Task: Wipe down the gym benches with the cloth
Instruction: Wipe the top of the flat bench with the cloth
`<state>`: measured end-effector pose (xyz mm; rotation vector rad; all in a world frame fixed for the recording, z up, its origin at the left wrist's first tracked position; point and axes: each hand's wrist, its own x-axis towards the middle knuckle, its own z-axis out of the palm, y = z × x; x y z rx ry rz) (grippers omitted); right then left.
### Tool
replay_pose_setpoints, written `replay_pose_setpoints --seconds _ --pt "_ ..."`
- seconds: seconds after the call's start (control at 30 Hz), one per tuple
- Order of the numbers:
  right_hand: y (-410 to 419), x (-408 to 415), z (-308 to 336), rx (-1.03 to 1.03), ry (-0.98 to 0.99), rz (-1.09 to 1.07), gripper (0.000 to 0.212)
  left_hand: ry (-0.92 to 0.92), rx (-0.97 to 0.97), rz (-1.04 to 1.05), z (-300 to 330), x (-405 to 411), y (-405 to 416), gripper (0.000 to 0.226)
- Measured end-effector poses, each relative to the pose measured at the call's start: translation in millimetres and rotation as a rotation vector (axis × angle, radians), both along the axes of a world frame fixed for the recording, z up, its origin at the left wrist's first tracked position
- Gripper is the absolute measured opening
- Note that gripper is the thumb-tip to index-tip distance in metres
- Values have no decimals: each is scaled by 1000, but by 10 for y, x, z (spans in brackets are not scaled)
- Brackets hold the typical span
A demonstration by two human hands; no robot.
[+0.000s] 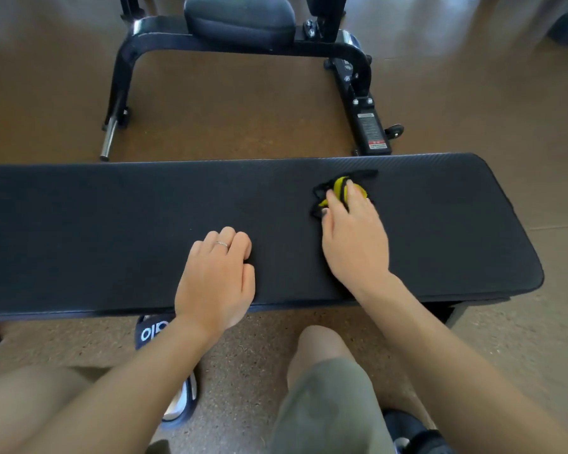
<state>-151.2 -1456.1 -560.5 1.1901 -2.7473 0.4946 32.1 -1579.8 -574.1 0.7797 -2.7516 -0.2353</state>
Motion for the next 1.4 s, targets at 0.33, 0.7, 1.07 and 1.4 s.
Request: replay_pose_setpoints --seconds 0.33,0.7,1.07,1.4 --pt "-1101 0 55 19 -1 495 40 -3 2 -4 22 -1 5 5" --pt "-690 -796 210 34 182 -2 29 28 1 -4 11 4 27 6" --pt "-783 -798 133 41 104 241 38 -5 6 -6 25 0 16 5" --pt "-766 -719 75 -84 247 63 13 15 -9 -4 -7 7 22 7"
